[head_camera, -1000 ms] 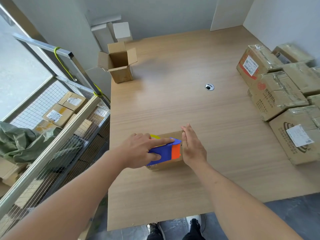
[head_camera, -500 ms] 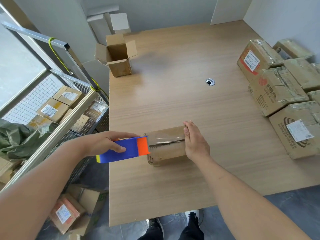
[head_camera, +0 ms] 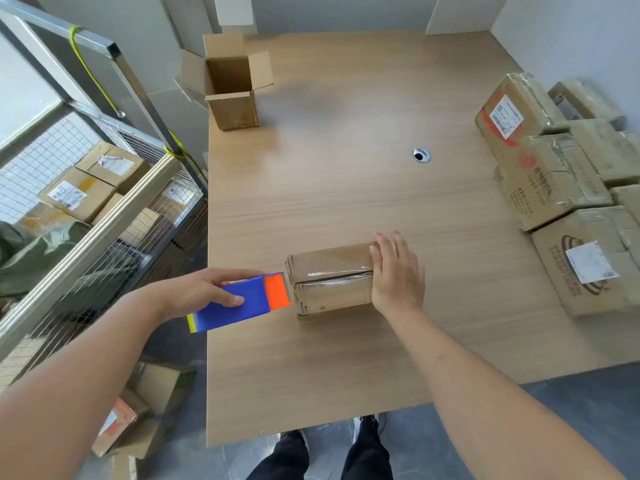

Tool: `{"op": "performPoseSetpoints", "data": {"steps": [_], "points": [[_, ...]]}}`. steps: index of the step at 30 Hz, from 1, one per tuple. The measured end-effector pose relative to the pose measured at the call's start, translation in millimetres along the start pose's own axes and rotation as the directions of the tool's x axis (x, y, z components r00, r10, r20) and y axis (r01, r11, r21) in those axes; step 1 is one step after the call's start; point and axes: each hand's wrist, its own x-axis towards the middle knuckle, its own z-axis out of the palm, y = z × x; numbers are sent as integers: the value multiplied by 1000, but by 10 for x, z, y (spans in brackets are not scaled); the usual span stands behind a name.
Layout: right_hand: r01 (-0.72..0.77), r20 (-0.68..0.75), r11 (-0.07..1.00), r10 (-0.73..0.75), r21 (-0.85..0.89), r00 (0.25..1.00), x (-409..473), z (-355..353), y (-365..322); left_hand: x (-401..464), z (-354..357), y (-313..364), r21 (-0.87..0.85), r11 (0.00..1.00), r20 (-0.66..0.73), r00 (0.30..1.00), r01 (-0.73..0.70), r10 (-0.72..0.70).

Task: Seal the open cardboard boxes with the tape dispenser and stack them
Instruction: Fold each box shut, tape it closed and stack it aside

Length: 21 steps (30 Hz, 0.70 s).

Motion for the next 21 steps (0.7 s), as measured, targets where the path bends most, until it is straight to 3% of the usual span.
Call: {"op": "performPoseSetpoints", "data": {"steps": [4, 6, 7, 9, 11, 21], "points": [[125, -261, 935, -218, -331, 940, 62, -55, -99, 63, 209, -53, -43, 998, -35, 999, -36, 35], [222, -264, 927, -306, -304, 915, 36, -81, -209, 76, 314, -64, -56, 996, -29, 997, -68, 66], [273, -210, 936, -319, -222, 924, -35, -63, -297, 80, 355, -75, -59, 995, -30, 996, -82, 80], [272, 42, 960, -269, -75, 962, -259, 13, -491, 79, 413, -117, -55, 994, -46, 995, -96, 93], [238, 244, 967, -209, -95, 947, -408, 110, -571, 68, 447, -171, -40, 992, -33, 993, -117, 116], [271, 349, 936, -182, -225, 919, -313, 177, -605, -75, 282, -426, 85, 944, 20, 948, -319, 319]]}}
